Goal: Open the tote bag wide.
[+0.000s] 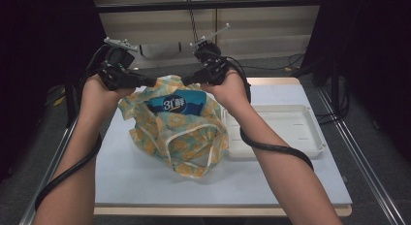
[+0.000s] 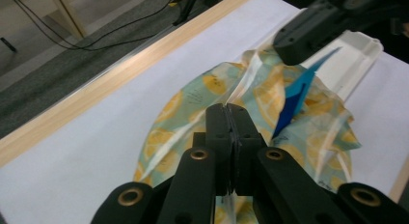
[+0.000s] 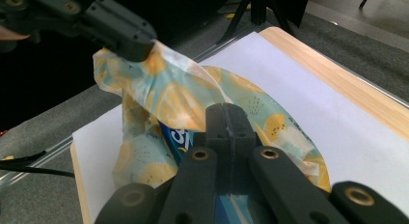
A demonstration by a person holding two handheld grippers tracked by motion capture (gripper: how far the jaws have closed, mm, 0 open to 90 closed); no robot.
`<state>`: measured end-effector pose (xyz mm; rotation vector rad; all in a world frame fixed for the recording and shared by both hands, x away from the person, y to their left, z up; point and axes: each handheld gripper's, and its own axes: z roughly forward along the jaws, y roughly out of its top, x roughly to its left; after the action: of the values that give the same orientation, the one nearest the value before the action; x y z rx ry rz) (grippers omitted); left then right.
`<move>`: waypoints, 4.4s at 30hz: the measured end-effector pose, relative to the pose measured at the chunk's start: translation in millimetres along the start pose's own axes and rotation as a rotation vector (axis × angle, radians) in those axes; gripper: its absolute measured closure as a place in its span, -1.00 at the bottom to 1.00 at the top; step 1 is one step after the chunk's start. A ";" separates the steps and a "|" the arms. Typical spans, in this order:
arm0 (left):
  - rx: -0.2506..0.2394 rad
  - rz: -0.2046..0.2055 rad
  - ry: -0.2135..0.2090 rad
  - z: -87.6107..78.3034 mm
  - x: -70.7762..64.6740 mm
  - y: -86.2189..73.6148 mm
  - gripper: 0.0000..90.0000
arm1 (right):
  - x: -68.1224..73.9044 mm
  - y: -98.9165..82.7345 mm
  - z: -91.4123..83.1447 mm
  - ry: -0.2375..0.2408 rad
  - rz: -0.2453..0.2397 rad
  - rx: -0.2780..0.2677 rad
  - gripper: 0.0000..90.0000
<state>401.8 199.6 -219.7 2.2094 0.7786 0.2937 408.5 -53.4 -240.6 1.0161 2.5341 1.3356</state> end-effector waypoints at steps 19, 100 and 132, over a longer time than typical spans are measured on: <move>0.026 0.002 0.046 18.6 7.2 5.1 0.78 | -6.3 -6.8 1.1 -0.008 -0.002 0.015 1.00; -0.020 -0.171 0.230 2.1 44.0 -44.4 -0.54 | -41.9 -54.8 -8.1 -0.029 0.056 0.018 0.79; 0.026 -0.220 0.224 11.5 43.7 -94.2 -0.55 | -49.2 -88.0 9.6 -0.056 0.029 0.062 0.48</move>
<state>399.7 269.2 -297.7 2.1137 1.1433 0.4276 405.1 -110.8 -324.0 1.0903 2.5433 1.2253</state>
